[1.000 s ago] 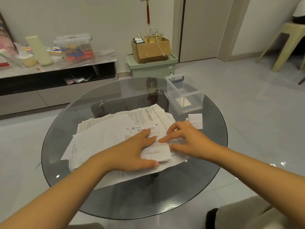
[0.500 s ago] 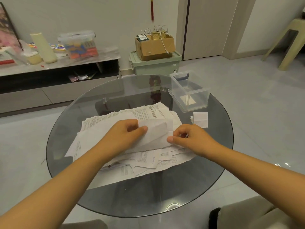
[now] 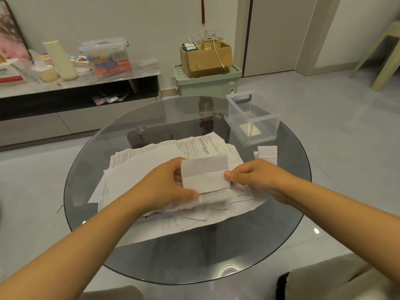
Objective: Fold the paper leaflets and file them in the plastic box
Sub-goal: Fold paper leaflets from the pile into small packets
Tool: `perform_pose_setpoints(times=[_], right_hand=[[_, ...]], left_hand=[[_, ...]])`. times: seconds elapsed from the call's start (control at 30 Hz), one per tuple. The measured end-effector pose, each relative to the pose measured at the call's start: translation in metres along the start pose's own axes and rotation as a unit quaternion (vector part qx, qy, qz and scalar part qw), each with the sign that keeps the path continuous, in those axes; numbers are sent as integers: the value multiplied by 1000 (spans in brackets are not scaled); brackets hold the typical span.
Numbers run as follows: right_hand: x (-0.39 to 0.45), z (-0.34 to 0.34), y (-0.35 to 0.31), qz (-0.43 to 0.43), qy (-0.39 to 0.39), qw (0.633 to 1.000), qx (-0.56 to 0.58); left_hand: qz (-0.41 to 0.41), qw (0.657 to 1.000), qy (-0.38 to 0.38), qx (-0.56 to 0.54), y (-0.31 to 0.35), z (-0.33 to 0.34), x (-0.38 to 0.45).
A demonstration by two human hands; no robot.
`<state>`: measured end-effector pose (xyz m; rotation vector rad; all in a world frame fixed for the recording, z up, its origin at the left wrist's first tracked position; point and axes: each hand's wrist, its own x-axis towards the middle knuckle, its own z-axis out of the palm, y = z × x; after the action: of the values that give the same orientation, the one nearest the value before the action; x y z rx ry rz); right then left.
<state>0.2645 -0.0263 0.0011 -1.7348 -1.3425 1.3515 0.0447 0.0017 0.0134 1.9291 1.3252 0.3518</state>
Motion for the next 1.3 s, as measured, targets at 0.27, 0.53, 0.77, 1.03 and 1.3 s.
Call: perform_pose_setpoints(times=[0.27, 0.53, 0.77, 1.03, 1.3], right_hand=[[8, 15, 10, -61, 81, 982, -160], [9, 25, 19, -189, 155, 919, -308], [10, 25, 20, -300, 65, 855, -418], [11, 26, 14, -305, 107, 861, -393], [19, 37, 12, -225, 149, 907, -324]], left_hand=[[41, 997, 53, 35, -6, 12, 9], [146, 949, 68, 271, -7, 15, 9], [159, 928, 17, 336, -10, 17, 10], [172, 949, 72, 253, -6, 16, 6], [83, 978, 117, 150, -8, 26, 15]])
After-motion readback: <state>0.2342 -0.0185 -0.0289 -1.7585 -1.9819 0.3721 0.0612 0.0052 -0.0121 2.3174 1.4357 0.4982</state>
